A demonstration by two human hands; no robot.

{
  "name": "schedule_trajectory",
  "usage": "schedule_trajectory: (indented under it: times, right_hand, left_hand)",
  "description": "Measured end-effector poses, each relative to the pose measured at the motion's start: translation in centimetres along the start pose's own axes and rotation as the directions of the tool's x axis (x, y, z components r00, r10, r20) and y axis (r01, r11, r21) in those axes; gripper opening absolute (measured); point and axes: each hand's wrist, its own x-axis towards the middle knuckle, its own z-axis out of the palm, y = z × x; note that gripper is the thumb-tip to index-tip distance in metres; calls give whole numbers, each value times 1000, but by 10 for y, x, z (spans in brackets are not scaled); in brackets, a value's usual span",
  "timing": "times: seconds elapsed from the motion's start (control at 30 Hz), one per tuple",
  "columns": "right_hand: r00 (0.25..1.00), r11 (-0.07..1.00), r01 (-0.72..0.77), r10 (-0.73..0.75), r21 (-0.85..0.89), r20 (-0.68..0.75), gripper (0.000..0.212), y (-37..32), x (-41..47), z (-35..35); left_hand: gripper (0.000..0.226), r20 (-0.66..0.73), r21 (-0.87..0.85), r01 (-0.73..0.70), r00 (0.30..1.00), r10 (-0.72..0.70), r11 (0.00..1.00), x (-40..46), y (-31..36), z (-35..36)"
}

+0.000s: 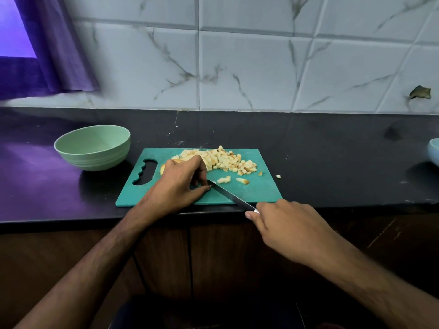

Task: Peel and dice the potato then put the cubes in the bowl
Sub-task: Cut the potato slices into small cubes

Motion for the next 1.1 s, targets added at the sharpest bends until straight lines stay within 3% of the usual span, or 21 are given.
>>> schedule_trajectory:
  times: [0.4,0.63,0.93,1.1]
  right_hand:
    - [997,997,-29,24,74,72,46,18,-2,-15]
    - [990,996,63,-70,58,124,46,6,-4,-14]
    - [988,998,-52,56,-30,145,43,47,44,-21]
    - [989,981,-112,95,160,111,49,63,53,-31]
  left_hand:
    - [33,-67,-156,17,997,-28,988,4,-1,-3]
    - [38,-101,-201,2,995,-23,980,1,-1,-3]
    - [24,-105,55,-59,992,64,997,0,-6,-1]
    - [23,-17,308,-156,985,169,938,4,-4,4]
